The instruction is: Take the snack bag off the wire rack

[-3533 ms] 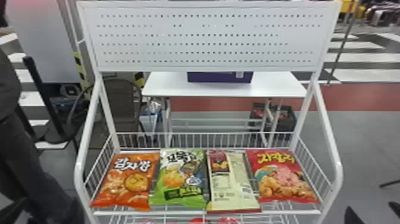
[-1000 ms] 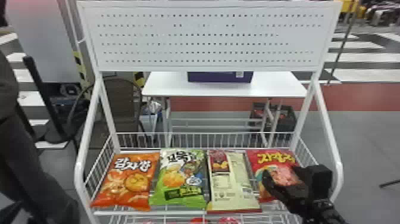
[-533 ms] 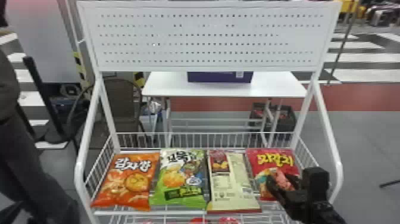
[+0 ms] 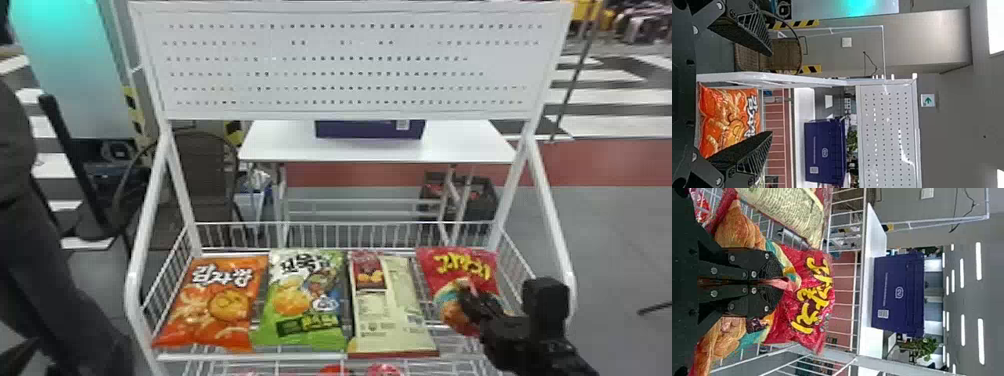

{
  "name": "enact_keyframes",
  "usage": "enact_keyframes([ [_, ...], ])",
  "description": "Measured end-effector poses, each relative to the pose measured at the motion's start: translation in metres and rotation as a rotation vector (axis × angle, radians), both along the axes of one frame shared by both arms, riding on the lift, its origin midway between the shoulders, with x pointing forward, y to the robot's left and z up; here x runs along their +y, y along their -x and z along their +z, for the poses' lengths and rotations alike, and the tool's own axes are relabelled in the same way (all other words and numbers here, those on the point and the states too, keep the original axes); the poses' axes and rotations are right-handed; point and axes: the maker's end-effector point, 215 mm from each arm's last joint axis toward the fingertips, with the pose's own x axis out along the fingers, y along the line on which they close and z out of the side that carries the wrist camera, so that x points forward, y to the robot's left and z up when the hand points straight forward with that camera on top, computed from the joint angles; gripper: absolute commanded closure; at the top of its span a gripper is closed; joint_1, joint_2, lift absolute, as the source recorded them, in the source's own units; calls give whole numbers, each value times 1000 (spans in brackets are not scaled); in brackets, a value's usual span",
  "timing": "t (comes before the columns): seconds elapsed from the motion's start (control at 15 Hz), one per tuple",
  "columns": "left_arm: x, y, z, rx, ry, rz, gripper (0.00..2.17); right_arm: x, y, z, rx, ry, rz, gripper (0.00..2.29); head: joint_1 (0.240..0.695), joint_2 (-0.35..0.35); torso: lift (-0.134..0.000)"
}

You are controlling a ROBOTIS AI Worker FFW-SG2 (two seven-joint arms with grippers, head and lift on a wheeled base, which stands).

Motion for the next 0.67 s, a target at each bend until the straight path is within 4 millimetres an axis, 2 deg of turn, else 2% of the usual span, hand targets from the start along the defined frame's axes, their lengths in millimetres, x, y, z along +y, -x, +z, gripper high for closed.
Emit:
enact_keyframes([
  [0.33, -2, 1, 6, -9, 2, -1, 194, -3, 34, 67, -104, -21, 18, 1929, 499, 0, 0],
  [0.67, -3, 1, 7, -12, 2, -4, 194, -7, 92, 105, -139, -57, 37, 1929, 499, 0, 0],
])
